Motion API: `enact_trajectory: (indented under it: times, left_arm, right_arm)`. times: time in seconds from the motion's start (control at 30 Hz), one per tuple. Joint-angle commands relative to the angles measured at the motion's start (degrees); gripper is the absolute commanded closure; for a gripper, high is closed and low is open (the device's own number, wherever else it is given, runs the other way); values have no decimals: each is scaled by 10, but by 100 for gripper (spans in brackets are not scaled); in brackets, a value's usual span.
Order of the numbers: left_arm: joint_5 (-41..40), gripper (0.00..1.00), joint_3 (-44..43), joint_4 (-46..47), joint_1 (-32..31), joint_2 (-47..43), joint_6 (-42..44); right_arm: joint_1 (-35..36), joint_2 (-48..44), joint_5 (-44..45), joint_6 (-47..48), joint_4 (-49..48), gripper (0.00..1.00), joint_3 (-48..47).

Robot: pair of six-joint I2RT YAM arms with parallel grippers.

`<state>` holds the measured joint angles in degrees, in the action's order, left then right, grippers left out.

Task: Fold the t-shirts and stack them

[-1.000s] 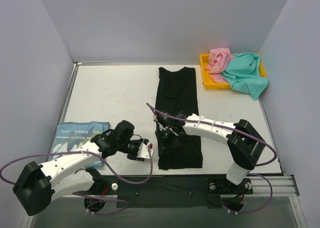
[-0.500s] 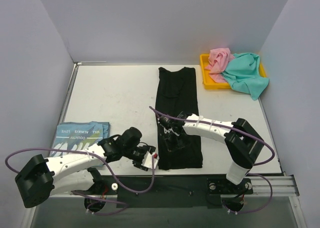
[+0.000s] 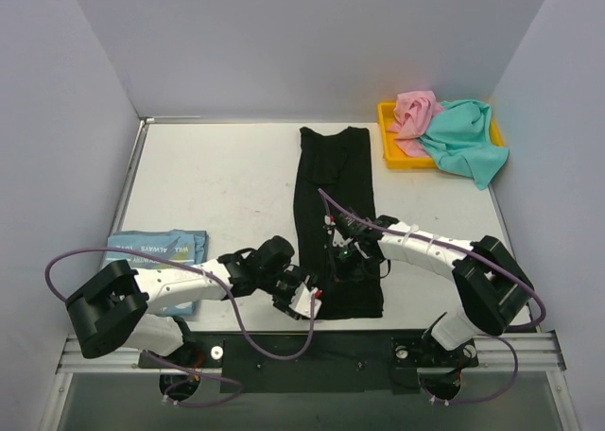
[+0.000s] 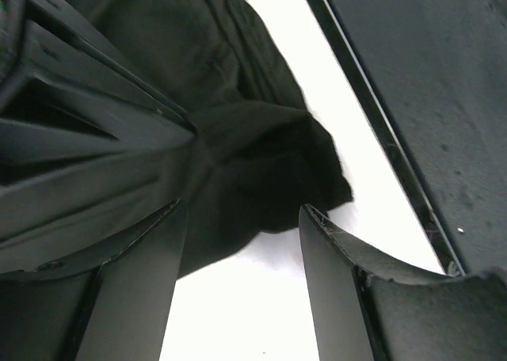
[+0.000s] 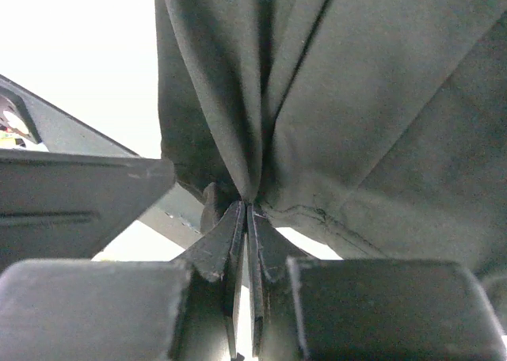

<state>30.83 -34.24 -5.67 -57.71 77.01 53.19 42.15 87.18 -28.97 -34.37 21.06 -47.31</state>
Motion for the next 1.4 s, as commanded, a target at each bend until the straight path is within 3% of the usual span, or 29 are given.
enact_trajectory:
  times: [0.0, 0.1, 0.23, 0.4, 0.57, 0.7, 0.9, 0.97, 1.0, 1.07, 1.27, 1.37]
  left_arm:
    - [12, 32, -50, 8, -5, 12, 17]
    - [27, 40, -46, -30, -17, 20, 66]
    - [6, 46, -34, 11, -34, 36, 56]
    - [11, 54, -57, -8, -42, 64, 57]
    - [6, 55, -60, -7, -57, 75, 18]
    - [-40, 61, -41, 48, -72, 80, -40]
    - [-67, 68, -29, 48, -79, 80, -34]
    - [-74, 76, -22, 48, -80, 81, -6]
    - [-74, 91, -20, 48, -80, 80, -1]
    - [-84, 100, -16, 37, -80, 74, 9]
    - [-79, 100, -28, -87, -65, 16, 17]
    - [-71, 100, -25, -99, -56, -3, -4]
  right_arm:
    - [2, 1, -30, 4, -25, 100, 13]
    - [0, 2, -32, 5, -33, 100, 20]
    - [-3, 5, -33, 7, -37, 100, 27]
    - [-8, 0, -31, 5, -39, 100, 32]
    - [-10, -3, -28, 2, -47, 100, 42]
    - [-11, -6, -28, -2, -52, 100, 44]
    - [-11, -9, -28, 2, -52, 100, 48]
    - [-12, -8, -30, 4, -53, 100, 48]
    - [-11, -10, -33, 5, -54, 100, 48]
    - [-11, -14, -34, 9, -53, 100, 49]
    - [-13, -30, -50, 24, -61, 100, 64]
    - [-10, -15, -64, 26, -80, 98, 73]
